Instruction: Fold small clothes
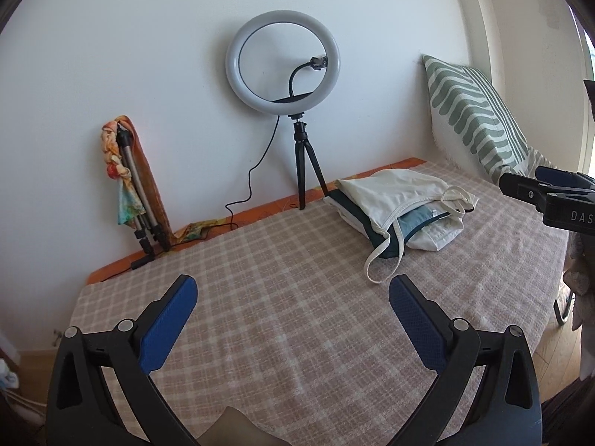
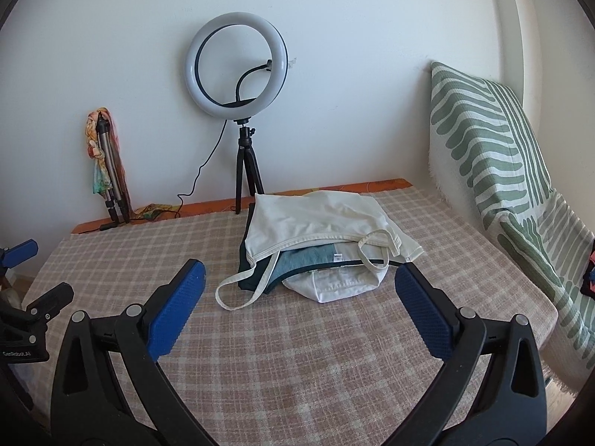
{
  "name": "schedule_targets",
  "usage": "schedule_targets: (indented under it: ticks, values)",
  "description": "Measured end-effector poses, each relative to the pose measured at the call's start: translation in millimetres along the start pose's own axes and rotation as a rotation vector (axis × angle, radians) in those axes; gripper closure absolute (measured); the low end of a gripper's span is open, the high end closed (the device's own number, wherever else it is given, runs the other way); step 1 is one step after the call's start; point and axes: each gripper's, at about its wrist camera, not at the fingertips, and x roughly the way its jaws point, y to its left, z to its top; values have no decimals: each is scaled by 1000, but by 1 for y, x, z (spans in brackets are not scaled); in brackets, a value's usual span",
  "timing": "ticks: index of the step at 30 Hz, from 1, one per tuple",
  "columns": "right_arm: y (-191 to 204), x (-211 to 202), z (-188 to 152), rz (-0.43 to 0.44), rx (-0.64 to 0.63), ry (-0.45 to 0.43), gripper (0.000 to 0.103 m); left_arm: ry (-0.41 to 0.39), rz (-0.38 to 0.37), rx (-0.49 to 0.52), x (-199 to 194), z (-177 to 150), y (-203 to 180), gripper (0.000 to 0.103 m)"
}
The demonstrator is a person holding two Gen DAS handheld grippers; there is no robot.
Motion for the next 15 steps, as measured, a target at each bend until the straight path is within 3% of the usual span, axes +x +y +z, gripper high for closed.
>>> schedule_targets:
  ticks: [15]
  values:
    - [3,5,-4,11,11,11,0,3,-14,-24,-5,1,2,0]
